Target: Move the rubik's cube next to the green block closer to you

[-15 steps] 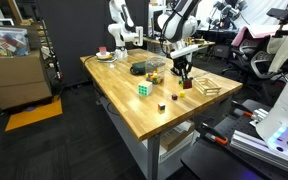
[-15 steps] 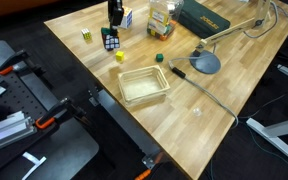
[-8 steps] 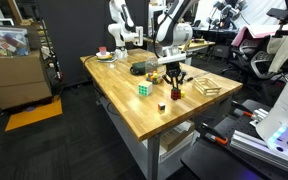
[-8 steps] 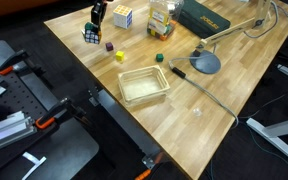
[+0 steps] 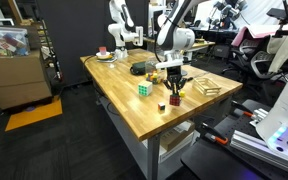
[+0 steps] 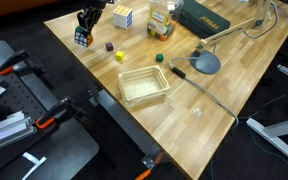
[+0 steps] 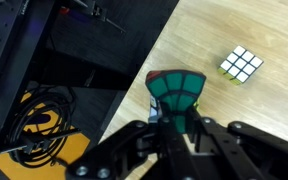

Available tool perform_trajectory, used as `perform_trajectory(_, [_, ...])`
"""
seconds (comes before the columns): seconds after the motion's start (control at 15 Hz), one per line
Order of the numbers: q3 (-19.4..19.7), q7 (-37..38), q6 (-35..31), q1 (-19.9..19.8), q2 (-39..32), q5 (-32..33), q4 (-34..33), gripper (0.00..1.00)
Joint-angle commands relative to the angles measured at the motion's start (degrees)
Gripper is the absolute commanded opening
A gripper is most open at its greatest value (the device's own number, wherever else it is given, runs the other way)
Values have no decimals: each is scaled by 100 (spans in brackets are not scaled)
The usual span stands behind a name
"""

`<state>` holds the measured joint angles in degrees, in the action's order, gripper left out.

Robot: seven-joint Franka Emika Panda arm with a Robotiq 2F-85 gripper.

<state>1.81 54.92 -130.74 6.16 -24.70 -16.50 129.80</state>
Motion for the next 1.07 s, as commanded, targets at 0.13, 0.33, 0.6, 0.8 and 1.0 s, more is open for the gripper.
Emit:
perform_trajectory(0.13, [139, 133, -70, -39, -233, 166, -112, 4])
perform_trajectory(0.33, [150, -61, -16, -116, -425, 177, -290, 41])
perform_trajectory(0.6, [67, -520, -140, -152, -551, 137, -533, 62])
perform_trajectory(0.8, [60, -735, -86, -127, -540, 155, -663, 84])
perform_trajectory(1.0, [-3, -1015, -159, -159, -514, 36, -663, 100])
